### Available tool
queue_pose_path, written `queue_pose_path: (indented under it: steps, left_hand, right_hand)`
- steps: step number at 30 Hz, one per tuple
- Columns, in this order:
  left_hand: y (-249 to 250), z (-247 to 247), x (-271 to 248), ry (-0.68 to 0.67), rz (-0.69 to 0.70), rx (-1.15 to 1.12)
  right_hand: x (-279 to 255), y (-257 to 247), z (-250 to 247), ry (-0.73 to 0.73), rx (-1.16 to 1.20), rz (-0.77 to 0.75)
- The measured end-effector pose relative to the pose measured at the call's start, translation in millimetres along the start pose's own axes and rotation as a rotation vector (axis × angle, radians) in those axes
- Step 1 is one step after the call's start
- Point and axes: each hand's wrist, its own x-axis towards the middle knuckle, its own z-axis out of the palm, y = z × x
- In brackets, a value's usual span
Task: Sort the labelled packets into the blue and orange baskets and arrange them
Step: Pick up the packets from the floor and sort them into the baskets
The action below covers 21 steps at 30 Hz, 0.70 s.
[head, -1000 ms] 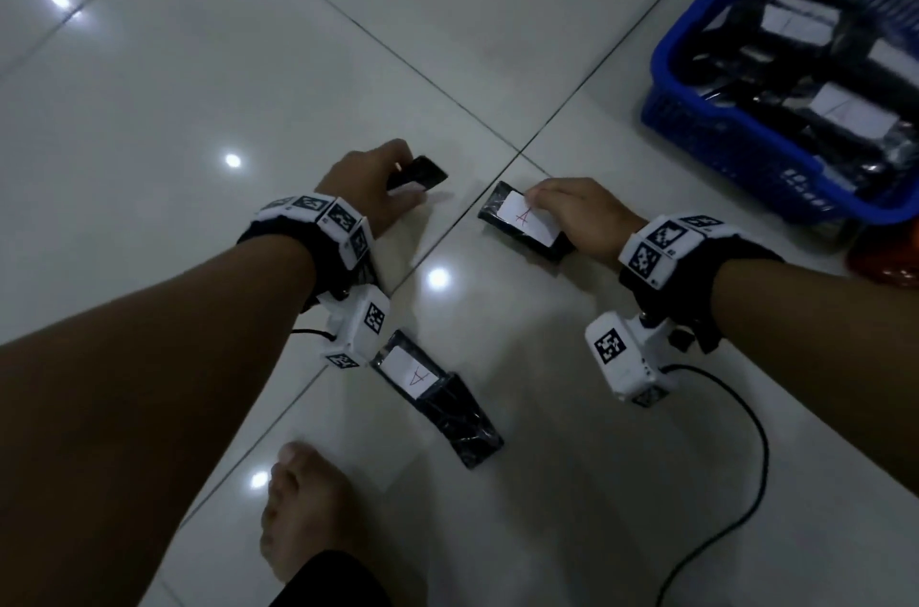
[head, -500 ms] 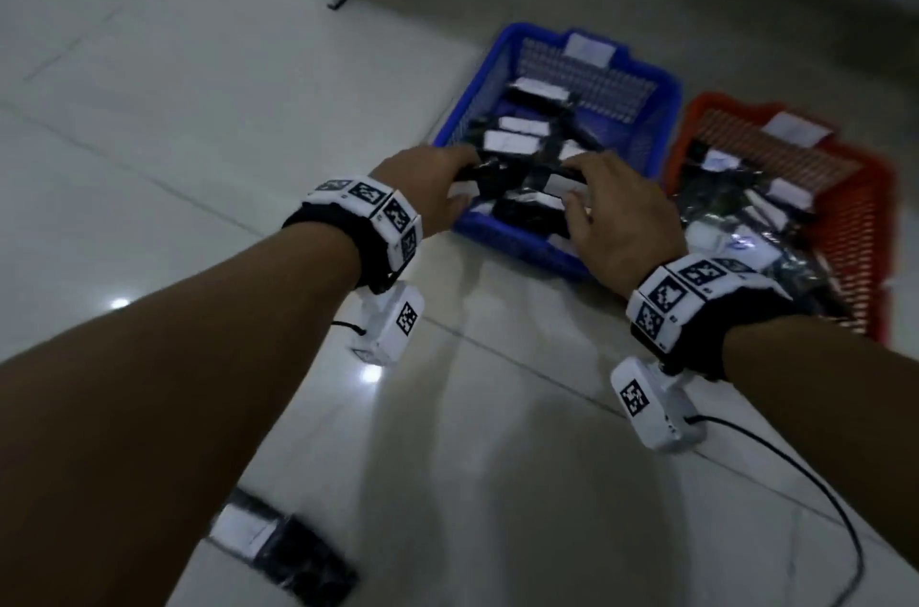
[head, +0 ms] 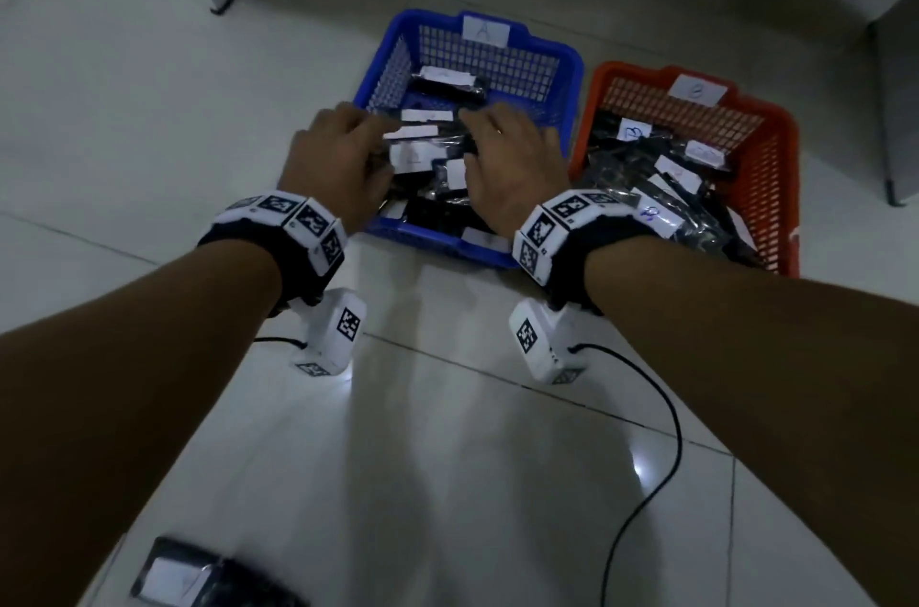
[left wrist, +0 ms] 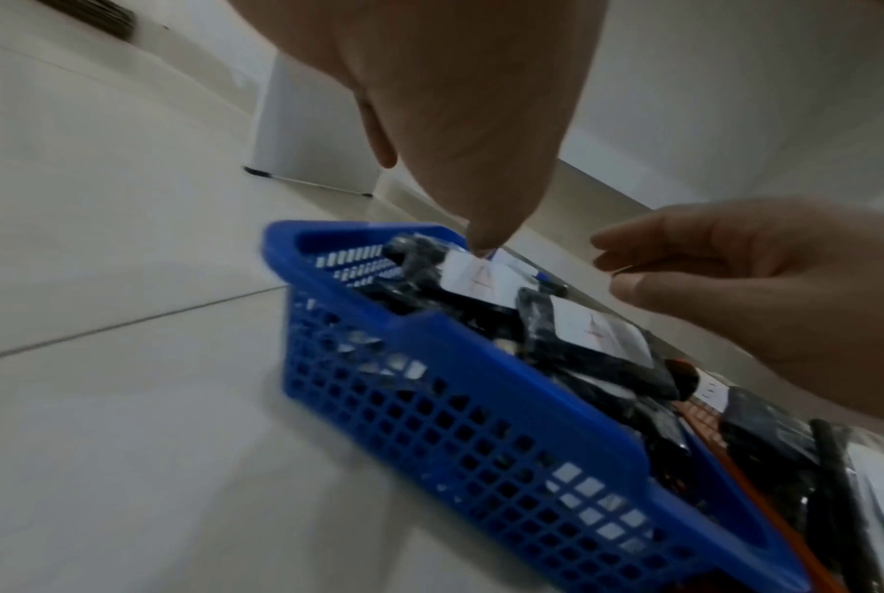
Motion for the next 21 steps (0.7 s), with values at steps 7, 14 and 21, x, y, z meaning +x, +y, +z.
queue_pose_path:
  steps: [7,14,21]
  left_hand:
    - [-60.0,-32.6,-136.3,-0.16,-0.393,0.082]
    - [-85.0,-53.3,-306.0,-0.285,-0.812,0.144]
    - [-108.0,-34.3,-372.8,-0.294,-1.055,0.089]
  right_hand:
    - [-33.2,-97.1,34.2,0.044,0.096,-0.34]
    - [-114.3,-217.6,78.2,-0.457,0.164,-0.627]
    - [-172.8,-270.1,111.8,-0.726,0.008,-0.726]
